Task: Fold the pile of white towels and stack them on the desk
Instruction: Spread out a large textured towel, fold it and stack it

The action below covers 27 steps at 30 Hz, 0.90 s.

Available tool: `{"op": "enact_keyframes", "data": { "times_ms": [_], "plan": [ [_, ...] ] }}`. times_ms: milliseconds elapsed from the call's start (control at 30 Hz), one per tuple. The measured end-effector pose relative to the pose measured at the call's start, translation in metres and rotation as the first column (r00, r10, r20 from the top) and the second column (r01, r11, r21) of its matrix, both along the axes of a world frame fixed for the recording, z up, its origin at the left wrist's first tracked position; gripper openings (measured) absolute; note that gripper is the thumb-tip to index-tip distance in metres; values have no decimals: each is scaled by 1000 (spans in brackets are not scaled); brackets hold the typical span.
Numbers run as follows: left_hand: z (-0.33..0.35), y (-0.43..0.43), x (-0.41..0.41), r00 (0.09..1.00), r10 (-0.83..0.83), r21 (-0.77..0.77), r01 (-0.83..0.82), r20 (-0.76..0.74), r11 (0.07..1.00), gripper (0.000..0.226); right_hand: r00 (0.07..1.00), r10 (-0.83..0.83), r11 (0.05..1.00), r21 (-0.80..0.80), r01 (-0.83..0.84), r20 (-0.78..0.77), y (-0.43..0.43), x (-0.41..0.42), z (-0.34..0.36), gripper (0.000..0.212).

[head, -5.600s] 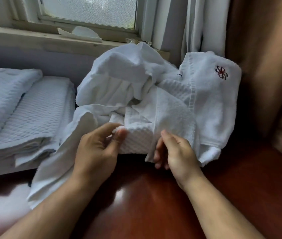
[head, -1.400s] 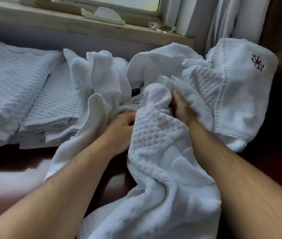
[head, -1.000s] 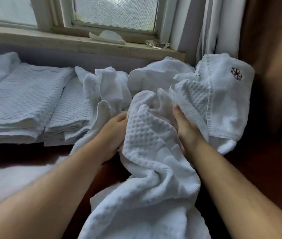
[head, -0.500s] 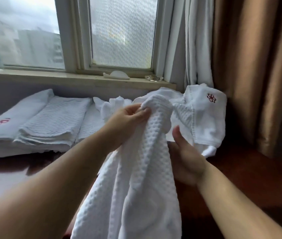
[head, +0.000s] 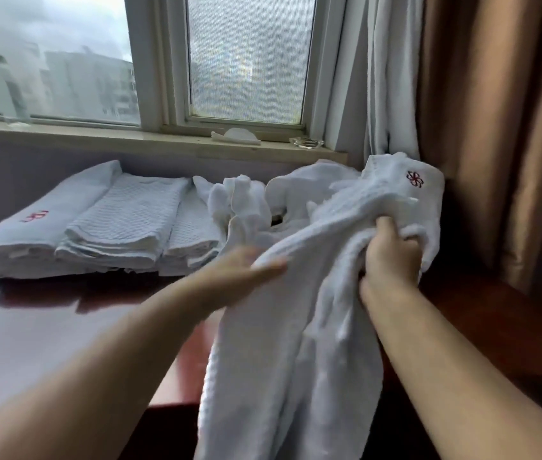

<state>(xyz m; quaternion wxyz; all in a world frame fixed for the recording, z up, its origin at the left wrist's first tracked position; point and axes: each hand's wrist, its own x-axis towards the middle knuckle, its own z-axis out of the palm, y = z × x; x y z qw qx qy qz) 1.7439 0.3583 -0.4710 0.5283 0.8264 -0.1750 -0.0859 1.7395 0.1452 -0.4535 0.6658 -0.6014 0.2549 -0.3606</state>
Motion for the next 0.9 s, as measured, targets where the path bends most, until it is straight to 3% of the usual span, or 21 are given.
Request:
{"op": "enact_keyframes", "data": {
  "times_ms": [67,133,167,267,333,400,467,533,567,600,633,667,733,767,800,900],
  "plan": [
    [-30,-2,-9,972,-59,283,123,-226,951,35,992,-116,993,-24,115,-51,-10,9,-4,39],
    [-46,-12,-10,995,10,469,40,-104,882,28,989,-121,986,-124,110,-87,-16,10,-16,40],
    [-48,-19,-7,999,54,443,-45,-7,895,29,989,-125,976,-188,108,-80,-19,9,-22,39],
    [-35,-30,5,969,213,94,-226,127,970,20,979,-192,911,-357,206,73,-29,-7,-30,21],
    [-12,-27,18,946,231,-65,-222,228,973,18,946,-281,821,-469,324,161,-40,-14,-34,36],
    [15,-21,31,870,167,31,-204,463,979,23,910,-372,715,-567,408,186,-50,-19,-37,45],
    [34,-18,45,721,78,216,-306,688,927,22,868,-428,568,-673,474,251,-58,-24,-41,38],
    [37,-18,53,615,-15,293,-354,788,888,17,854,-345,367,-782,504,389,-58,-28,-44,32],
    [35,-20,55,615,-51,316,-330,787,890,14,884,-215,317,-826,465,415,-55,-25,-44,29],
    [30,-23,55,624,-78,333,-303,777,893,12,937,-48,319,-883,344,347,-50,-21,-44,26],
    [25,-26,55,622,-98,342,-286,777,895,15,977,119,335,-934,126,174,-45,-15,-44,25],
    [19,-29,55,613,-114,347,-276,782,896,18,963,257,313,-935,-168,-87,-38,-8,-45,29],
    [9,-34,54,631,-115,366,-283,767,887,22,742,344,179,-735,-654,-576,-24,5,-56,51],
    [2,-35,54,668,-100,383,-291,738,877,25,648,289,128,-642,-756,-705,-16,10,-69,61],
    [-6,-35,53,716,-69,387,-291,694,875,32,611,183,77,-609,-790,-770,-10,13,-83,67],
    [-37,-25,41,881,41,469,-290,471,834,71,676,-88,-6,-678,-735,-731,9,18,-111,65]
  ]
}}
